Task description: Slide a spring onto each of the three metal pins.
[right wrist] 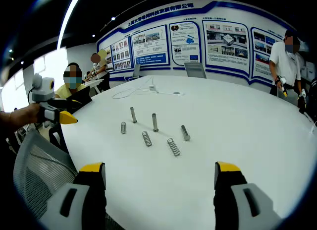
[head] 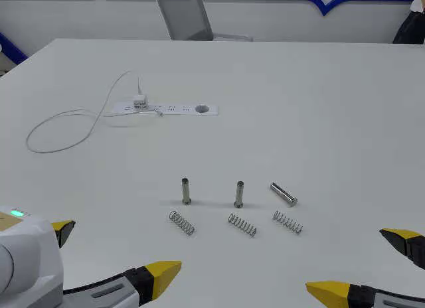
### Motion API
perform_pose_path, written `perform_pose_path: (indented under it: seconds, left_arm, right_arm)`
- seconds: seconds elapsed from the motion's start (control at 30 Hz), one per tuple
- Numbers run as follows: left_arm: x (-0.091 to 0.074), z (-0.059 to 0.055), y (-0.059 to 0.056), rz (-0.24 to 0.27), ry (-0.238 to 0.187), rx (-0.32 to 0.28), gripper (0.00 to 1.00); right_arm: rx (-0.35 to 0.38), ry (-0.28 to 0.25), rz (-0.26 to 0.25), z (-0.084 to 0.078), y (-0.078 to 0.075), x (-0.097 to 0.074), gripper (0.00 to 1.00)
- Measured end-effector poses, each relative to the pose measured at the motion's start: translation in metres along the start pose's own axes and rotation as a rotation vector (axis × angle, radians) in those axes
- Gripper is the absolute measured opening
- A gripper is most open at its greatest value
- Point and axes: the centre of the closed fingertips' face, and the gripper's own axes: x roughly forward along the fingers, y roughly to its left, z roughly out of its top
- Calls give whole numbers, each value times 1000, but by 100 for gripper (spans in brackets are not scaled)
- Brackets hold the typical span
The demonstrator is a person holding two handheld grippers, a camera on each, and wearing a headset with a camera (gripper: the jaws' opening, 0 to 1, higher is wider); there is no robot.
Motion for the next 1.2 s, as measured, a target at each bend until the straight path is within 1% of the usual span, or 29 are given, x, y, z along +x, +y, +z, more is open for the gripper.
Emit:
perform_pose_path:
  seconds: [0.53,0.8,1.2]
  left_arm:
    - [2,0,2,-4,3,6,100]
    - [1,0,5,-3,3,15,99]
    - [4,2,2,-20,0,13,98]
  right_arm:
    - [-19,7,0,1,0,0,91]
    - [-26,13,2,0,1,1,90]
    - [-22,23,-2,-2,-1,0,87]
